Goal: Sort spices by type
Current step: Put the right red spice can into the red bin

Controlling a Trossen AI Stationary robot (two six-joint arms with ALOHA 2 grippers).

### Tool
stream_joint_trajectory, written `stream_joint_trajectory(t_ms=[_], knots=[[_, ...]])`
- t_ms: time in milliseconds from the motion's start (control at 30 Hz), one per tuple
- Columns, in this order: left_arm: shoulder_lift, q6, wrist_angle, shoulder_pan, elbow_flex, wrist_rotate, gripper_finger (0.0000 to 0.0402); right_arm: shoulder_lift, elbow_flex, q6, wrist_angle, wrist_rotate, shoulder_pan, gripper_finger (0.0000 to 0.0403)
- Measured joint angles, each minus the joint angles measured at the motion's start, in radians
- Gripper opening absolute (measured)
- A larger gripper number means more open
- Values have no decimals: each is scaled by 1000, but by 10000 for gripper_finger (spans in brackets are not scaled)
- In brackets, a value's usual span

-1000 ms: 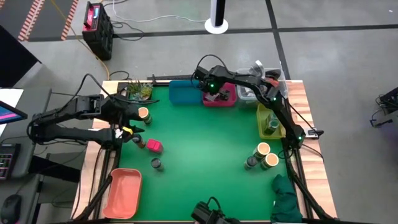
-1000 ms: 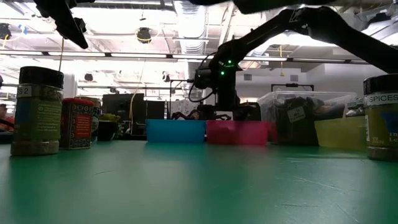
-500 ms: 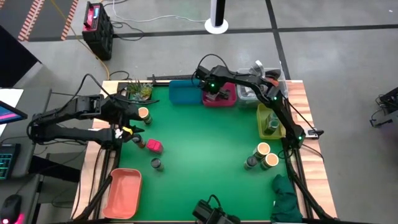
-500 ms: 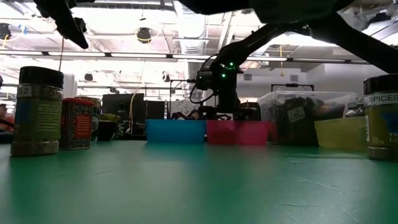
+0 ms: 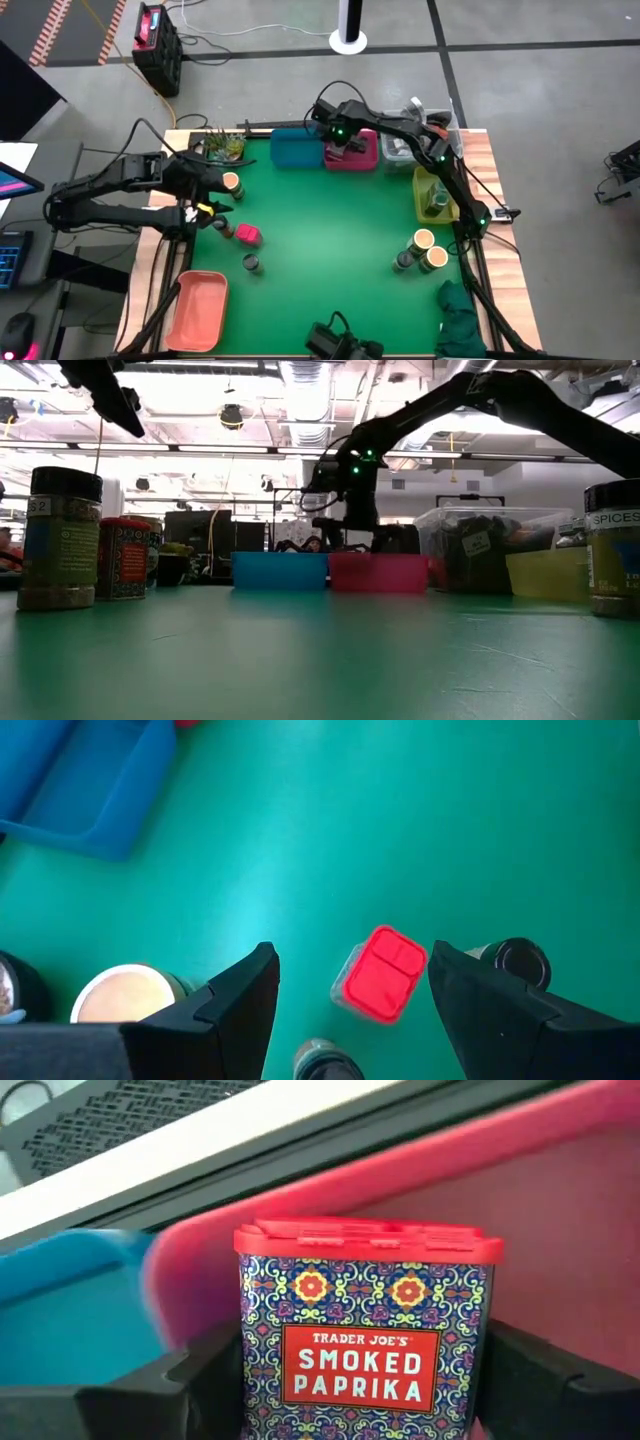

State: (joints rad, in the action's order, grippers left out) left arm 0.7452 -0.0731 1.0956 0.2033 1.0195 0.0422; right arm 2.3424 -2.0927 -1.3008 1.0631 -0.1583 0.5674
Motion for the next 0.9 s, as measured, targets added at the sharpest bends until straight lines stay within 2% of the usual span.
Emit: stream_joint_trajectory(t_ms=[233,400,600,767,900], knots=[[0,-65,-62,0,0,0,244,0,-139,63,160,-85,-31,323],[0,-125,-187,0,-3,2,244,-6,-266,210,240,-205,-92,323],[1,-182,-434,2,-82,119,244,-120,-236,471,185,-250,-207,324],[3,-296,-681,16,-212,200,244,-173,-236,548,191,-310,-317,324],[3,-377,-806,48,-284,247,244,-194,-236,612,194,-331,-405,324]])
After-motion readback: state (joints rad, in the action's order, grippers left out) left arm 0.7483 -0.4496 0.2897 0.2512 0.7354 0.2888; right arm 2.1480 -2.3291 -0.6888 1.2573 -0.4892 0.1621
